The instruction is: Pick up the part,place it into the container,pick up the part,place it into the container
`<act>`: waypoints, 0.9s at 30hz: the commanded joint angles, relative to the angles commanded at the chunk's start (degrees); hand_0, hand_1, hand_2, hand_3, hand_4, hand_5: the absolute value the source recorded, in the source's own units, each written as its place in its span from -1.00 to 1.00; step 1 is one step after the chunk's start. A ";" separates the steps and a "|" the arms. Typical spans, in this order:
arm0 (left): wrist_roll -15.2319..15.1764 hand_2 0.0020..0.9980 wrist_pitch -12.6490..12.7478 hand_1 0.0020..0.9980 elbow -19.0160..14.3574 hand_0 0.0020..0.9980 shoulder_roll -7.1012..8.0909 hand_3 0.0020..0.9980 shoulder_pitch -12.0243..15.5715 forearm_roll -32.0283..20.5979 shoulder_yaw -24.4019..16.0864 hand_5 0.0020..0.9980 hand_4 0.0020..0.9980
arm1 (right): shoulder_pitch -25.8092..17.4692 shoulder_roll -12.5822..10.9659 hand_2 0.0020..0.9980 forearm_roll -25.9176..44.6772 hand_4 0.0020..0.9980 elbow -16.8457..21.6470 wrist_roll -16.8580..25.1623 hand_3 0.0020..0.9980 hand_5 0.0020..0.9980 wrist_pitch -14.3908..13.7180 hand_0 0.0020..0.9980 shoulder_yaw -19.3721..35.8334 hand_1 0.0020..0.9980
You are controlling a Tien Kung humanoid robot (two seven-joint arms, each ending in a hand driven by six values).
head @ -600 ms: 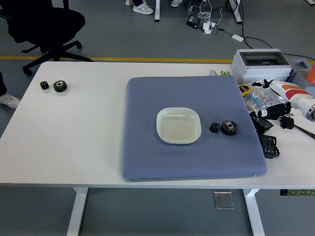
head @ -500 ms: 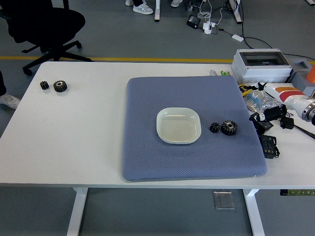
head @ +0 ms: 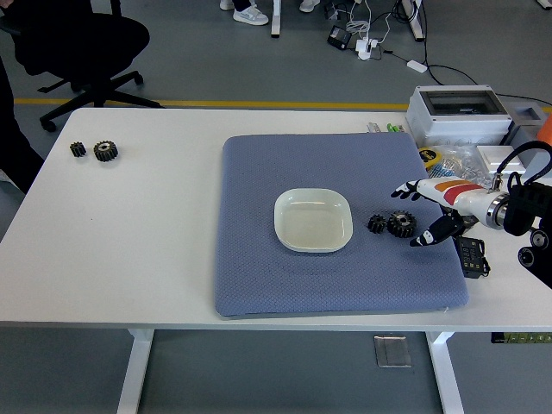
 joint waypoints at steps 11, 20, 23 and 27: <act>0.04 0.49 0.17 0.30 0.00 0.33 0.00 0.26 0.24 0.20 0.14 0.26 0.46 | 4.56 5.69 0.53 3.26 0.89 -8.15 -0.38 0.60 -0.53 -0.53 0.40 -6.15 0.41; -0.02 0.48 0.10 0.30 0.00 0.33 0.00 0.26 -0.27 0.17 0.46 0.26 0.46 | 7.34 8.63 0.51 6.03 0.71 -14.64 0.08 0.30 -0.44 -1.76 0.38 -10.23 0.38; -0.12 0.48 0.22 0.29 0.00 0.33 0.00 0.25 -0.40 0.12 0.26 0.26 0.46 | 7.59 9.00 0.49 6.44 0.65 -15.79 0.17 0.21 -0.38 -1.78 0.37 -11.36 0.36; -0.25 0.48 0.34 0.29 0.00 0.33 0.00 0.25 -0.46 -0.02 0.25 0.26 0.46 | 7.50 9.45 0.49 6.92 0.65 -16.82 0.31 0.21 -0.38 -1.83 0.37 -12.40 0.36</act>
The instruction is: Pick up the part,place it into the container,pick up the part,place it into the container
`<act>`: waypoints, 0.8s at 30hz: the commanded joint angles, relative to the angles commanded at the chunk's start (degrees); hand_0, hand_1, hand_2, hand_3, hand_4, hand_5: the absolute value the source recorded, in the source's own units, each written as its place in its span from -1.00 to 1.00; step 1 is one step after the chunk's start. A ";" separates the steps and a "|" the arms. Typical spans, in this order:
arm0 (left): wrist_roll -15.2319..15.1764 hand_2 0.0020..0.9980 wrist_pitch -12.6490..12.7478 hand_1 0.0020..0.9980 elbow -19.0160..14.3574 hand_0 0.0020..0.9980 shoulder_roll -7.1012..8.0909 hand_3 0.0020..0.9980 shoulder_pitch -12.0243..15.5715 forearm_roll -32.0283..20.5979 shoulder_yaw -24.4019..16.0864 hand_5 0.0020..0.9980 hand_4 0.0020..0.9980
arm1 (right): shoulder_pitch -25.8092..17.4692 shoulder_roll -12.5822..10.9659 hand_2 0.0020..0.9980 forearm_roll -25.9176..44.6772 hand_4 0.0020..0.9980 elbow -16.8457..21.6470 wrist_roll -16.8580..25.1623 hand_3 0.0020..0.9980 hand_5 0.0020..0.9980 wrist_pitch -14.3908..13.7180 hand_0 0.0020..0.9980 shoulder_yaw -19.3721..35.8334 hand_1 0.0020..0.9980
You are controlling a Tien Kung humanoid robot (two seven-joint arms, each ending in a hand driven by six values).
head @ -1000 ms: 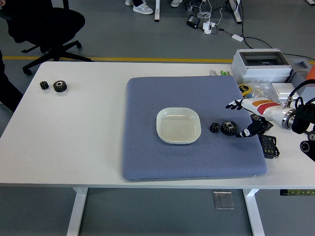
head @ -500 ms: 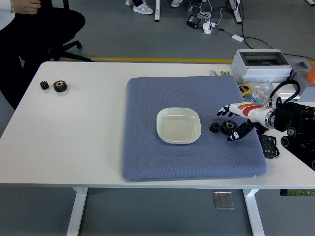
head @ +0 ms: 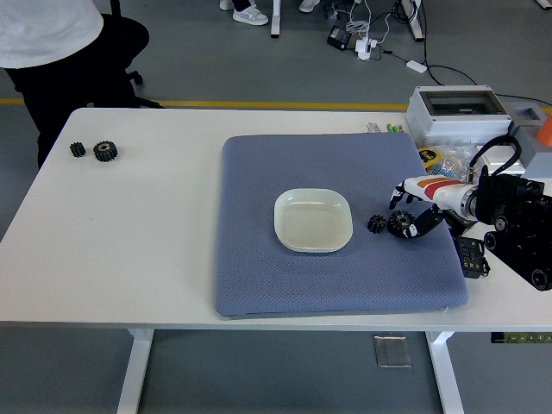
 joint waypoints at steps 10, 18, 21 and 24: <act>-0.01 0.48 0.08 0.28 0.00 0.33 0.00 0.25 -0.10 -0.06 0.16 0.26 0.46 | -1.04 1.25 0.48 1.59 0.67 -2.26 0.02 0.19 -0.41 0.05 0.30 -0.09 0.34; -0.08 0.48 0.08 0.28 0.00 0.33 0.00 0.25 -0.15 -0.09 0.12 0.26 0.46 | -1.08 1.34 0.47 2.11 0.67 -2.98 0.09 0.19 -0.44 -0.01 0.17 0.06 0.33; -0.10 0.48 0.11 0.28 0.00 0.33 0.00 0.25 -0.14 -0.13 0.10 0.26 0.46 | -1.11 1.32 0.39 2.21 0.63 -3.10 0.10 0.18 -0.38 0.06 -0.13 -0.03 0.19; -0.06 0.48 0.12 0.28 0.00 0.33 0.00 0.25 -0.14 -0.03 0.05 0.26 0.46 | -1.14 1.22 0.39 2.26 0.63 -2.96 0.42 0.18 -0.38 -0.13 -0.13 0.03 0.19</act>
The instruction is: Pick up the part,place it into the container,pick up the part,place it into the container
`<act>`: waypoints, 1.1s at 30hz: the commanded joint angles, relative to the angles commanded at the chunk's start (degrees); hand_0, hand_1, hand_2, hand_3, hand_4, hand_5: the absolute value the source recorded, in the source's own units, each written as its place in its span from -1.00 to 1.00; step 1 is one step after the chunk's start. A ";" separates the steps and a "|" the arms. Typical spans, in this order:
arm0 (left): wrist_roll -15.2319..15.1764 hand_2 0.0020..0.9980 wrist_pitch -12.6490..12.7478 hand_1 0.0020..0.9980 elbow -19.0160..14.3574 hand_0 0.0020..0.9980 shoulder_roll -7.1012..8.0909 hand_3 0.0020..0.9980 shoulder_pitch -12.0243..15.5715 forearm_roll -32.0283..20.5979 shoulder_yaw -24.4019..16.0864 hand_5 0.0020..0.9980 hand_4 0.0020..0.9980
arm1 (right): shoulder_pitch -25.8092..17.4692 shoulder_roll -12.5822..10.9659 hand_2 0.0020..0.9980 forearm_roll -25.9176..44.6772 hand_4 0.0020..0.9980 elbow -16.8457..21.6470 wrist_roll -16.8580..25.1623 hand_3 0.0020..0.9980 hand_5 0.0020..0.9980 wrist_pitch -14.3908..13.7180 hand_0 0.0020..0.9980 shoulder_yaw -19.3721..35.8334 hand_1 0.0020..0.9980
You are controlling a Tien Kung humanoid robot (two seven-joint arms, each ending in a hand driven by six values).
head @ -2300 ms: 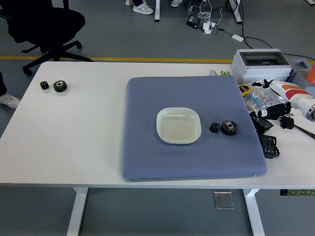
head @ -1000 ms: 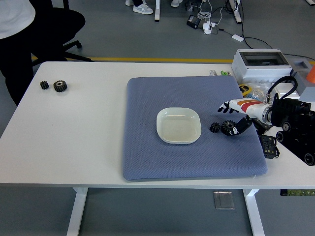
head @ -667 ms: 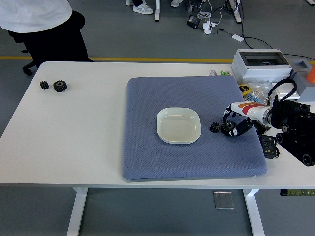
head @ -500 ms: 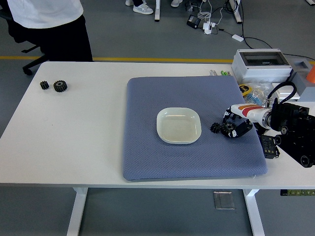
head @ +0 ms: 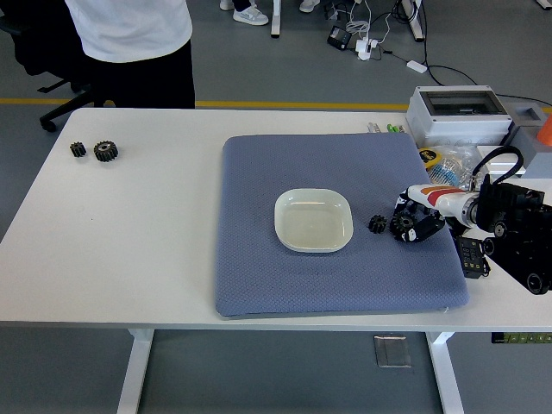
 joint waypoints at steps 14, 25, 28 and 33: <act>0.01 0.47 0.03 0.27 0.00 0.32 0.00 0.25 0.24 0.35 -0.49 0.25 0.46 | -0.23 -1.27 0.04 -0.45 0.47 1.84 0.46 0.13 -0.43 -0.52 -0.58 2.58 -0.16; 0.06 0.47 -0.01 0.27 0.00 0.32 0.00 0.24 0.36 0.62 -0.72 0.25 0.45 | -0.46 -2.66 0.03 -2.72 0.44 6.15 0.40 0.10 -0.44 -0.50 -0.60 7.60 -0.19; 0.12 0.47 -0.02 0.27 0.00 0.32 0.00 0.24 0.50 0.77 -0.74 0.25 0.45 | -0.48 -2.38 0.03 -3.31 0.42 7.93 0.32 0.10 -0.46 -0.64 -0.60 10.07 -0.19; 0.17 0.47 -0.02 0.27 0.00 0.32 0.00 0.24 0.74 1.18 -1.02 0.25 0.45 | -0.46 -1.52 0.02 -3.35 0.41 11.16 0.07 0.10 -0.47 -1.22 -0.60 12.81 -0.18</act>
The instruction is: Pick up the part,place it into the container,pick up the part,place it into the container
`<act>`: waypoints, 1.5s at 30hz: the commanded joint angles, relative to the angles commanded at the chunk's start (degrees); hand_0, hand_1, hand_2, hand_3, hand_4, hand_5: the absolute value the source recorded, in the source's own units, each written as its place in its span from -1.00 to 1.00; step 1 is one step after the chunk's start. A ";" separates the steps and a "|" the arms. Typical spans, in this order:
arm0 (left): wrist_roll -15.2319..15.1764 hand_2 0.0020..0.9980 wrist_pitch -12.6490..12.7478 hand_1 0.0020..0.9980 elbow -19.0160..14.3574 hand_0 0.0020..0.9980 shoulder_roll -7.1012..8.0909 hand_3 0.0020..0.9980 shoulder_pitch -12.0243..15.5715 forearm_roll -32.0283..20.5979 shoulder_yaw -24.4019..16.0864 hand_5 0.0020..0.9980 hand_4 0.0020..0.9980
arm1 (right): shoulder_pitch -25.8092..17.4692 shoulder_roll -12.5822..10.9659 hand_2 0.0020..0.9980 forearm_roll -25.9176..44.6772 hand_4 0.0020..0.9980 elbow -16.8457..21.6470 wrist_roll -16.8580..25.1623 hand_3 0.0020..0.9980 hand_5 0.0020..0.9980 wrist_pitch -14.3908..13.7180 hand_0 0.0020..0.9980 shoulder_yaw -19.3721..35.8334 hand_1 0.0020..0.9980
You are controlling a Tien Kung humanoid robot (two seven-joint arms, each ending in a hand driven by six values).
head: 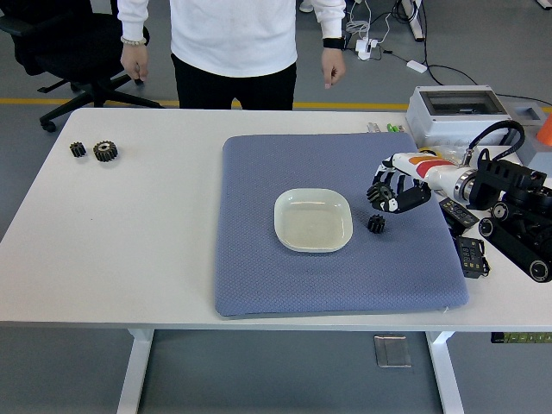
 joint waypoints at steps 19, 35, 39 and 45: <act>-0.12 0.47 0.28 0.26 0.00 0.32 0.01 0.24 -0.15 -0.48 1.01 0.24 0.45 | 2.59 5.60 0.41 2.13 0.69 6.59 -3.92 0.81 -0.37 2.88 -0.46 -7.30 -0.07; -0.66 0.47 1.01 0.24 0.00 0.31 0.08 0.23 -0.46 -1.36 1.12 0.25 0.45 | 2.71 4.24 0.77 1.55 1.00 6.00 -2.39 1.00 -0.30 3.23 -0.39 -4.60 0.04; -0.69 0.46 1.07 0.25 0.00 0.31 0.06 0.23 -0.46 -1.32 0.97 0.25 0.45 | 2.62 2.81 0.74 -0.15 1.00 5.99 -2.34 1.00 -0.29 3.23 -0.39 -1.32 0.04; -0.64 0.47 1.04 0.25 0.00 0.31 0.10 0.23 -0.31 -1.23 0.84 0.25 0.45 | 2.50 0.71 0.64 -3.66 1.00 3.30 -2.96 1.00 -0.28 3.53 -0.39 0.97 0.02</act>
